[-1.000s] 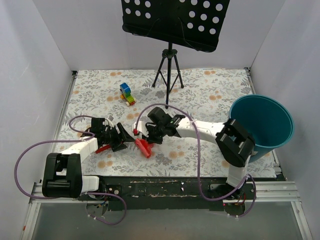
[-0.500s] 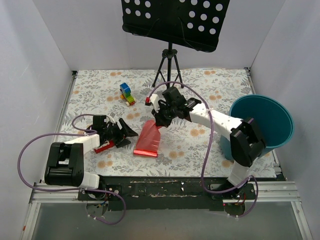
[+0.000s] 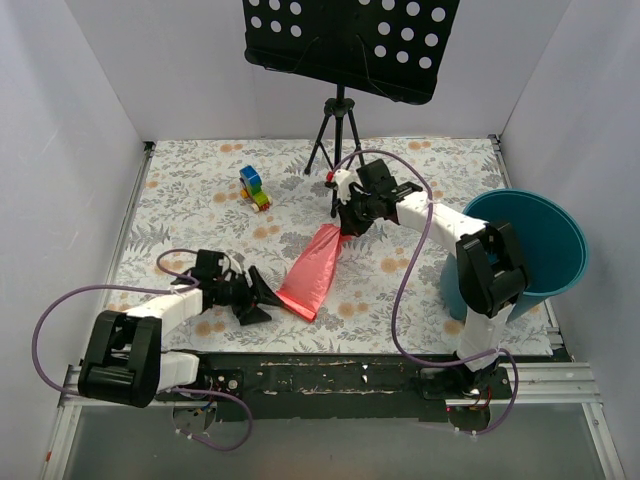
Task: Put the trash bags into the trash bin
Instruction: Unfold the trash bag at the center of the board.
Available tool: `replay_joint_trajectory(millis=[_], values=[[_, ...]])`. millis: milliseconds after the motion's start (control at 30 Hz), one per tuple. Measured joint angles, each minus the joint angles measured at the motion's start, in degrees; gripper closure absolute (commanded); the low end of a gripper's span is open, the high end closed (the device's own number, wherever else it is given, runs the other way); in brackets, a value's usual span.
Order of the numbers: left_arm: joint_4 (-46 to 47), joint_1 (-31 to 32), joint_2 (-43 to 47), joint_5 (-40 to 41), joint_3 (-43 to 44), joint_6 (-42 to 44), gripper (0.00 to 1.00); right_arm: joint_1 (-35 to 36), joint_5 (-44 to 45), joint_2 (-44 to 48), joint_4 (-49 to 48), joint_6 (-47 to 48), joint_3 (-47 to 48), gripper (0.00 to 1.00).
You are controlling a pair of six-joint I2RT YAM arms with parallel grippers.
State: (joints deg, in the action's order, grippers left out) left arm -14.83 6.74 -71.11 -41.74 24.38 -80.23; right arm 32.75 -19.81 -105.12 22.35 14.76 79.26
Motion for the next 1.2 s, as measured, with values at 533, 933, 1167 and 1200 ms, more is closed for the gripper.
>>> replay_joint_trajectory(millis=[533,933,1167,1200], values=[[20.59,10.27,-22.64,-5.33,8.24,-11.78,0.32,-4.74,-3.23,10.45,5.86,-2.75,-2.73,0.99],[25.44,10.38,-31.12,-4.11,17.31,-9.84,0.33,-4.57,-13.81,19.39,12.37,-2.75,3.69,0.99],[28.17,10.67,-32.20,-4.44,17.68,-9.66,0.32,-4.57,-13.79,19.39,14.25,-2.56,8.46,0.99],[28.39,10.82,-32.20,-4.39,17.64,-9.66,0.32,-4.57,-13.75,19.39,14.43,-2.54,8.85,0.99]])
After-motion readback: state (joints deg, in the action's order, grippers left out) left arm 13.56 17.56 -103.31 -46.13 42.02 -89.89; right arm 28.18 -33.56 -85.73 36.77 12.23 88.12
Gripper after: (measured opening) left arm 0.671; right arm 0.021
